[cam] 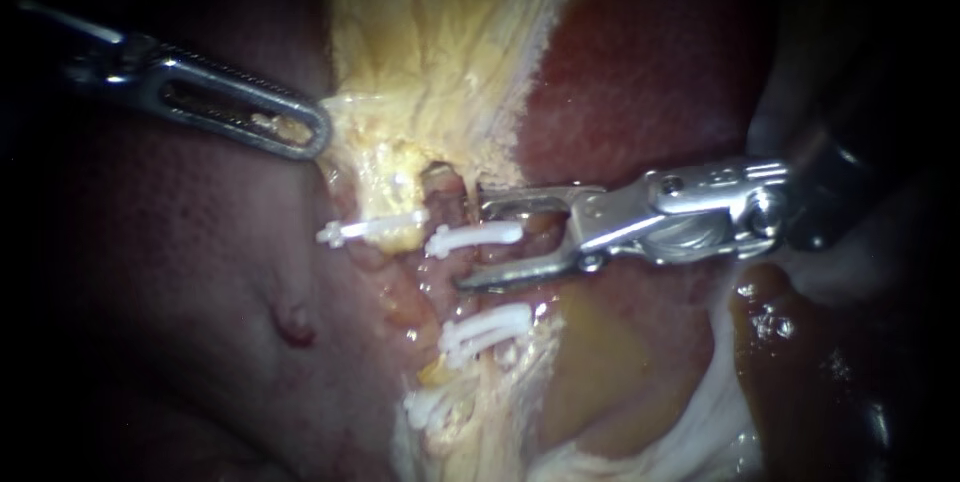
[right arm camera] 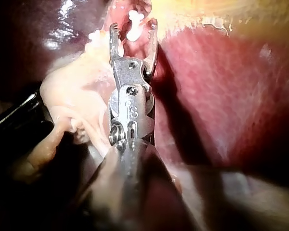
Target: Going back third clip right tube
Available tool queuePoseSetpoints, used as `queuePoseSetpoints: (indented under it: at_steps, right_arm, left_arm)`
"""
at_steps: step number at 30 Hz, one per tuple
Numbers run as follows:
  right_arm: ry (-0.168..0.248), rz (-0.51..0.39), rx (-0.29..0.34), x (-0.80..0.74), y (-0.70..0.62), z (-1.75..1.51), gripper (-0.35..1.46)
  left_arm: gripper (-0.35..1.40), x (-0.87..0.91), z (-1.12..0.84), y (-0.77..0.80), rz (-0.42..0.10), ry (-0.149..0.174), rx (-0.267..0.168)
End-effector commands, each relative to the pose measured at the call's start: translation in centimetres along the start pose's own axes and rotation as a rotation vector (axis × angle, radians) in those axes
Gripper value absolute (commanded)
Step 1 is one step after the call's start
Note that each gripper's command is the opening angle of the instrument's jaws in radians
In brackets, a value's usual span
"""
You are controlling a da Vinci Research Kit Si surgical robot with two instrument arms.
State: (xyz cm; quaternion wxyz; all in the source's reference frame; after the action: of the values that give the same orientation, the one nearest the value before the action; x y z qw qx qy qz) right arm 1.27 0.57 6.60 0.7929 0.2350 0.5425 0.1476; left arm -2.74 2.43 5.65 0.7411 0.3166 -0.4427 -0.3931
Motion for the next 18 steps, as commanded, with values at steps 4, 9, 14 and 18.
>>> queuePoseSetpoints:
  at_steps: [4, 9, 14, 18]
  right_arm:
    - [-0.002, -0.062, -0.003, -0.01, -0.07, -0.25, 0.49]
    - [-0.005, -0.096, -0.022, 0.01, -0.14, -0.59, 0.49]
    - [-0.006, -0.113, -0.021, 0.05, -0.17, -0.85, 0.49]
    - [-0.009, -0.119, -0.034, 0.07, -0.18, -0.95, 0.50]
  left_arm:
    - [-0.35, 0.00, -0.01, 0.00, 0.000, 0.000, 0.002]
    - [-0.35, 0.00, -0.01, 0.00, 0.000, 0.000, 0.002]
    - [-0.35, 0.00, 0.00, 0.00, 0.000, 0.000, 0.001]
    - [-0.35, 0.00, 0.01, 0.00, 0.000, 0.000, 0.001]
